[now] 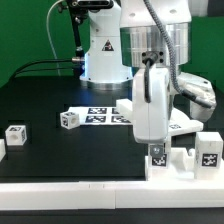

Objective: Assemble chair

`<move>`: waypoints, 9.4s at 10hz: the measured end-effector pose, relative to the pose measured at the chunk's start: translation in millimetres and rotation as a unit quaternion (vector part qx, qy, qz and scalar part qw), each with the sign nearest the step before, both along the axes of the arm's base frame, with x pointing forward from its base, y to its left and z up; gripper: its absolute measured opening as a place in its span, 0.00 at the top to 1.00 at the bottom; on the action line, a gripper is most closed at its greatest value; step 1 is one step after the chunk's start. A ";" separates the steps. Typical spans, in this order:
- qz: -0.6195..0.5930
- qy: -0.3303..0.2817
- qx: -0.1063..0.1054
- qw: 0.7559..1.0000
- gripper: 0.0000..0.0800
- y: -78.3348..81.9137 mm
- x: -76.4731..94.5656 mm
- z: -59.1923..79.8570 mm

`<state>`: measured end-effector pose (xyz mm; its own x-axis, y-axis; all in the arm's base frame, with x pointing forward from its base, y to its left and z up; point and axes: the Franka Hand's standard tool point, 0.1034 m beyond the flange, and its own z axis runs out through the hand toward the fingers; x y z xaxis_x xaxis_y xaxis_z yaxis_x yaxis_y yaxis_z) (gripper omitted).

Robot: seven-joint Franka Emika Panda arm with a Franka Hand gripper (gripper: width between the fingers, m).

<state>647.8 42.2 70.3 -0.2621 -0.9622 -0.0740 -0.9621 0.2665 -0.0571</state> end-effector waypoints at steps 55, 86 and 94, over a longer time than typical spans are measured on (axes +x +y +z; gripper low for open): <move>0.745 -0.131 -0.267 0.597 0.52 2.4 -39.6 -59.4; 0.752 0.188 0.267 0.573 0.96 -16.6 -51.0 -6.1; 0.723 0.216 0.299 0.584 0.96 -20.3 -69.3 -13.5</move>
Offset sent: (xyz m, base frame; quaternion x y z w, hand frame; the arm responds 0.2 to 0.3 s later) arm -0.0032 0.0069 0.0291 0.0184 0.0201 -0.0678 0.9973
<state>578.5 21.9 56.8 0.6735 -0.0366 -0.7383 -0.0962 -0.9946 -0.0385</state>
